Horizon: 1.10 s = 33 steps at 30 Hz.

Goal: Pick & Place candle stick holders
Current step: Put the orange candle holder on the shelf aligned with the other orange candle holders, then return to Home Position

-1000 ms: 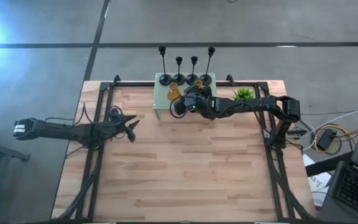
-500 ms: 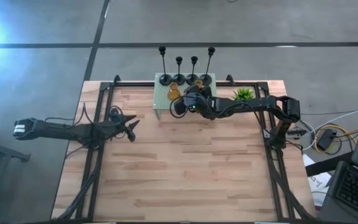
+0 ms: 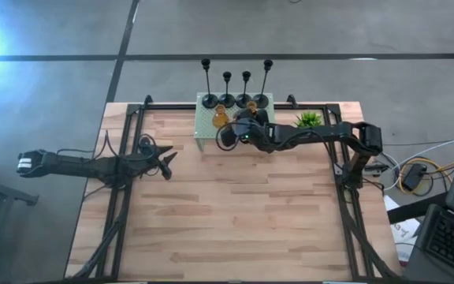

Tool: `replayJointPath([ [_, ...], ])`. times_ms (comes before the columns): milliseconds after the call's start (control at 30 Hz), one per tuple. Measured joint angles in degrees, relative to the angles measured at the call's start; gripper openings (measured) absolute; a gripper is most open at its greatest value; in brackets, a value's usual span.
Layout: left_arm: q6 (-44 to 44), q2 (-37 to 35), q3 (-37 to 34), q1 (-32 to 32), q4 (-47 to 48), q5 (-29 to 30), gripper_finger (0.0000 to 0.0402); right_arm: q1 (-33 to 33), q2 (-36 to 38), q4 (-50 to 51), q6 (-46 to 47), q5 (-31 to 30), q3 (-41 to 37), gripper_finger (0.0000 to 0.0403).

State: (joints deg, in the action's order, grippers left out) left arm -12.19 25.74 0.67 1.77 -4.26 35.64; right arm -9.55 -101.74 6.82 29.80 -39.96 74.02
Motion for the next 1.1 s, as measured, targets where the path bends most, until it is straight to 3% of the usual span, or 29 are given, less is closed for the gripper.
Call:
replayJointPath([
  [667,-0.02,0.02,0.0,-0.01,-0.01,0.0,0.0149,2.44,3.33,3.36,-0.23,-0.13,0.0,0.0351],
  [1100,-0.02,0.01,0.0,0.0,-0.01,0.0,0.0149,6.79,11.33,7.91,0.2,-0.12,0.0,0.0325],
])
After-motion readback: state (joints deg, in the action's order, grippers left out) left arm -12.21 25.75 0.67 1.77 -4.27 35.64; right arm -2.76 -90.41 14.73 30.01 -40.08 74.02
